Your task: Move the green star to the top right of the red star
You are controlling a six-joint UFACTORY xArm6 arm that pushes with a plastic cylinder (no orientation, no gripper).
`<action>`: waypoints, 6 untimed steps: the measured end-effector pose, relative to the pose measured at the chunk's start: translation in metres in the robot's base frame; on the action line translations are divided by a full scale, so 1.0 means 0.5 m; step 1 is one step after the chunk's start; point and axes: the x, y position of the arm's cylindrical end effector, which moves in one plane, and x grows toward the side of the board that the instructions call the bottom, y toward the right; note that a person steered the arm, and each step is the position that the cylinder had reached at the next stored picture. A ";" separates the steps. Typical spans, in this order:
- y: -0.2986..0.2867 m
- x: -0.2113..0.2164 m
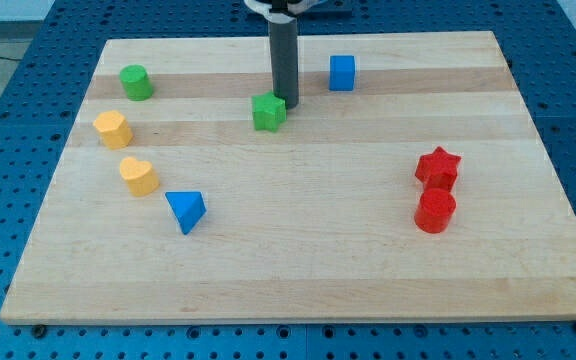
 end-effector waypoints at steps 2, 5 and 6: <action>-0.205 -0.027; -0.044 0.081; -0.163 0.043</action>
